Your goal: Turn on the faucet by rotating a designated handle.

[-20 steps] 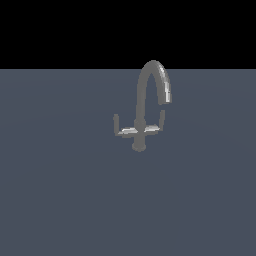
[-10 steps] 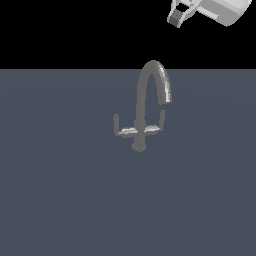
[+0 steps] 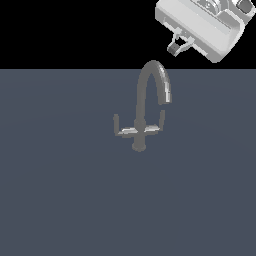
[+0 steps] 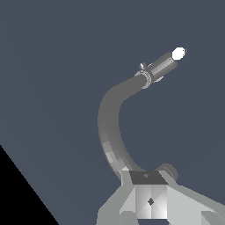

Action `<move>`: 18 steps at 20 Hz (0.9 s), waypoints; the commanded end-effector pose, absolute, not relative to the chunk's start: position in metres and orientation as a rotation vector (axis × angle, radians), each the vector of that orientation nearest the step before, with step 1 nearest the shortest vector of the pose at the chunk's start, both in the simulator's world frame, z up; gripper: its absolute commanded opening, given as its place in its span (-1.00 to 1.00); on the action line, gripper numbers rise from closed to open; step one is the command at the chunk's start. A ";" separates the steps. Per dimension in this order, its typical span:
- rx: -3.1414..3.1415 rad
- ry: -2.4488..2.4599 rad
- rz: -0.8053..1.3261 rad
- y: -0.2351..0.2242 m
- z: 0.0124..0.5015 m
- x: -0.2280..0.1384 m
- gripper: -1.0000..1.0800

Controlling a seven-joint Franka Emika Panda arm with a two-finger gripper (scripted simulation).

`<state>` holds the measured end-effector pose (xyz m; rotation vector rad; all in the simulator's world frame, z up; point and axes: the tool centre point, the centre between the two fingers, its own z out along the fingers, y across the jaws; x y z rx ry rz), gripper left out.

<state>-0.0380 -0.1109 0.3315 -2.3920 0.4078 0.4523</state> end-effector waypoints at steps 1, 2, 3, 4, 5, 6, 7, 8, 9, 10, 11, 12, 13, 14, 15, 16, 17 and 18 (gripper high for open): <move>-2.343 0.420 0.472 -0.114 0.318 -0.028 -1.00; -2.323 0.425 0.481 -0.116 0.313 -0.024 -1.00; -2.303 0.430 0.489 -0.117 0.308 -0.021 -1.00; -2.284 0.435 0.497 -0.118 0.302 -0.017 -1.00; -2.264 0.440 0.505 -0.119 0.297 -0.013 -1.00; -2.244 0.444 0.513 -0.120 0.291 -0.009 -1.00; -2.224 0.449 0.521 -0.121 0.286 -0.006 -1.00; -2.203 0.454 0.529 -0.122 0.280 -0.002 -1.00; -2.183 0.459 0.537 -0.123 0.274 0.001 -1.00; -2.163 0.463 0.545 -0.123 0.269 0.005 -1.00; -2.142 0.468 0.553 -0.124 0.263 0.008 -1.00; -2.122 0.473 0.561 -0.124 0.257 0.011 -1.00; -2.101 0.477 0.569 -0.125 0.251 0.015 -1.00; -2.080 0.482 0.576 -0.125 0.245 0.018 -1.00; -2.059 0.486 0.584 -0.125 0.239 0.021 -1.00; -2.039 0.491 0.591 -0.126 0.233 0.024 -1.00; -2.018 0.495 0.599 -0.126 0.227 0.028 -1.00; -1.997 0.499 0.606 -0.126 0.221 0.031 -1.00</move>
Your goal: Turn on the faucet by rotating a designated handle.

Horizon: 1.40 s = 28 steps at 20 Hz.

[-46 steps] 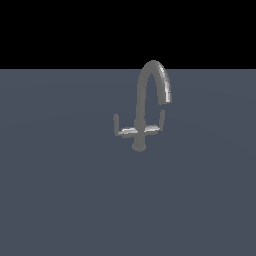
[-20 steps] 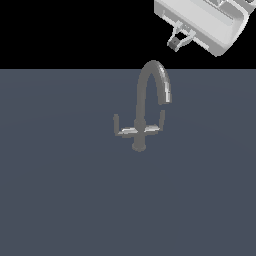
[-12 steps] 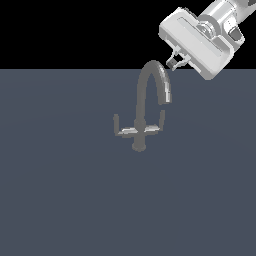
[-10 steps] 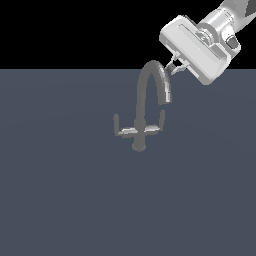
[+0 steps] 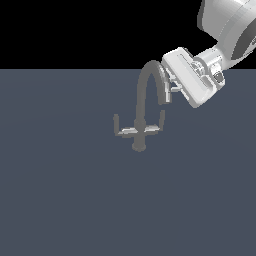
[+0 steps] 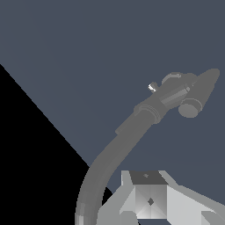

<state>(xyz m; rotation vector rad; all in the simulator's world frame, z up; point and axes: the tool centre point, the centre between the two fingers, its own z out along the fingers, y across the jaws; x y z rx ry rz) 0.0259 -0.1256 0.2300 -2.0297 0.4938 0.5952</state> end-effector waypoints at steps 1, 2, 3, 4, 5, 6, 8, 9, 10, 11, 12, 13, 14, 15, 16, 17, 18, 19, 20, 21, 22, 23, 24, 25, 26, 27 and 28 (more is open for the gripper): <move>-1.976 0.504 0.613 -0.125 0.215 0.034 -1.00; -1.956 0.508 0.620 -0.125 0.209 0.037 -1.00; -1.935 0.512 0.627 -0.125 0.203 0.040 -1.00; -1.914 0.516 0.634 -0.124 0.197 0.043 -1.00; -1.894 0.520 0.641 -0.124 0.191 0.045 -1.00; -1.874 0.524 0.648 -0.123 0.185 0.048 -1.00; -1.837 0.532 0.660 -0.122 0.174 0.053 -1.00; -1.821 0.535 0.665 -0.121 0.169 0.055 -1.00; -1.805 0.538 0.670 -0.121 0.165 0.057 -1.00; -1.791 0.541 0.675 -0.120 0.160 0.059 -1.00; -1.778 0.543 0.679 -0.119 0.156 0.061 -1.00; -1.765 0.546 0.683 -0.119 0.153 0.063 -1.00; -1.754 0.548 0.686 -0.118 0.149 0.064 -1.00; -1.744 0.550 0.690 -0.117 0.146 0.065 -1.00; -1.735 0.552 0.692 -0.117 0.143 0.067 -1.00; -1.726 0.554 0.695 -0.116 0.141 0.068 -1.00; -1.719 0.555 0.697 -0.115 0.139 0.069 -1.00; -1.713 0.556 0.699 -0.115 0.137 0.070 -1.00; -1.708 0.558 0.701 -0.114 0.135 0.070 -1.00; -1.703 0.558 0.703 -0.114 0.134 0.071 -1.00; -1.700 0.559 0.704 -0.114 0.133 0.071 -1.00; -1.698 0.560 0.705 -0.114 0.132 0.072 -1.00; -1.697 0.560 0.705 -0.113 0.131 0.072 -1.00; -1.696 0.560 0.705 -0.113 0.131 0.072 -1.00; -1.696 0.560 0.705 -0.113 0.131 0.072 -1.00; -1.696 0.560 0.705 -0.113 0.131 0.072 -1.00; -1.696 0.560 0.705 -0.113 0.131 0.072 -1.00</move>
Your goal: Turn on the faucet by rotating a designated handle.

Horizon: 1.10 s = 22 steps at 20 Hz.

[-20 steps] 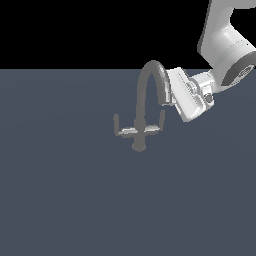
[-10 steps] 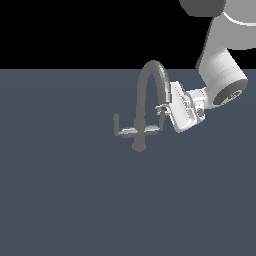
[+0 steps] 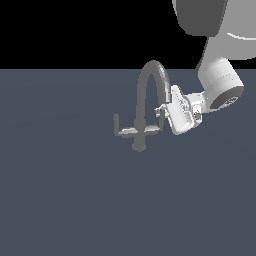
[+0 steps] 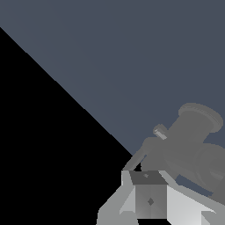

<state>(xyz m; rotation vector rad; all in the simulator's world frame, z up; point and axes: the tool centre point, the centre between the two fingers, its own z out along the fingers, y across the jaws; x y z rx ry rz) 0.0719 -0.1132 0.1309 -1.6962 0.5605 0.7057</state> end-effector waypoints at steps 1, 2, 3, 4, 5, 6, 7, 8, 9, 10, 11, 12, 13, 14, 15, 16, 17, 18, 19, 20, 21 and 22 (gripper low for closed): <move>-1.696 0.560 0.705 -0.113 0.131 0.072 -1.00; -1.696 0.560 0.705 -0.113 0.131 0.072 -1.00; -1.696 0.560 0.705 -0.114 0.132 0.070 -1.00; -1.696 0.560 0.705 -0.114 0.132 0.069 -1.00; -1.696 0.560 0.705 -0.114 0.133 0.067 -1.00; -1.696 0.560 0.705 -0.115 0.133 0.065 -1.00; -1.696 0.560 0.705 -0.115 0.134 0.064 -1.00; -1.696 0.560 0.705 -0.116 0.135 0.062 -1.00; -1.696 0.560 0.705 -0.116 0.135 0.060 -1.00; -1.696 0.560 0.705 -0.116 0.136 0.058 -1.00; -1.696 0.560 0.705 -0.117 0.137 0.056 -1.00; -1.696 0.560 0.705 -0.117 0.137 0.054 -1.00; -1.696 0.560 0.705 -0.118 0.138 0.052 -1.00; -1.696 0.560 0.705 -0.118 0.139 0.050 -1.00; -1.696 0.560 0.705 -0.119 0.140 0.048 -1.00; -1.696 0.560 0.705 -0.119 0.140 0.046 -1.00; -1.696 0.560 0.705 -0.120 0.141 0.044 -1.00; -1.696 0.560 0.705 -0.120 0.142 0.042 -1.00; -1.696 0.560 0.705 -0.121 0.143 0.040 -1.00; -1.696 0.560 0.705 -0.121 0.144 0.038 -1.00; -1.696 0.560 0.705 -0.122 0.144 0.035 -1.00; -1.696 0.560 0.705 -0.122 0.145 0.033 -1.00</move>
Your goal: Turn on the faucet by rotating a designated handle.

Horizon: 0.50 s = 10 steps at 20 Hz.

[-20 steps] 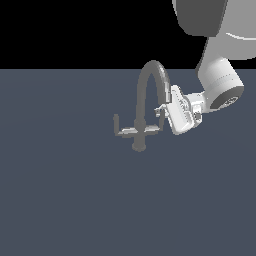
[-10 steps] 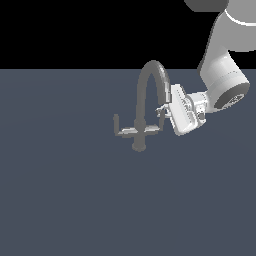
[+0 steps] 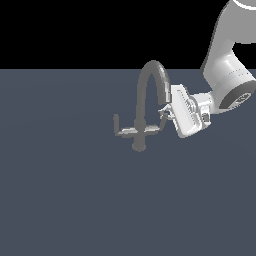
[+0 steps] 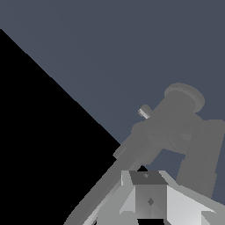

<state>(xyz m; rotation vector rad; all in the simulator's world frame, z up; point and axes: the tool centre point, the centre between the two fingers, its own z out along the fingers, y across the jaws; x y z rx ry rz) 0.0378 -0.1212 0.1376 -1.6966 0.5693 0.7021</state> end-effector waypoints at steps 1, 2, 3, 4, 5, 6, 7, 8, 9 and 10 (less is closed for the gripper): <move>-1.696 0.560 0.705 -0.123 0.146 0.031 -1.00; -1.696 0.560 0.705 -0.123 0.147 0.029 -1.00; -1.696 0.560 0.705 -0.123 0.147 0.029 -1.00; -1.696 0.564 0.704 -0.122 0.143 0.032 -1.00; -1.696 0.564 0.704 -0.123 0.142 0.029 -1.00; -1.696 0.564 0.704 -0.123 0.141 0.026 -1.00; -1.696 0.564 0.704 -0.124 0.140 0.023 -1.00; -1.696 0.563 0.704 -0.125 0.139 0.020 -1.00; -1.696 0.563 0.704 -0.125 0.138 0.018 -1.00; -1.696 0.563 0.704 -0.126 0.137 0.015 -1.00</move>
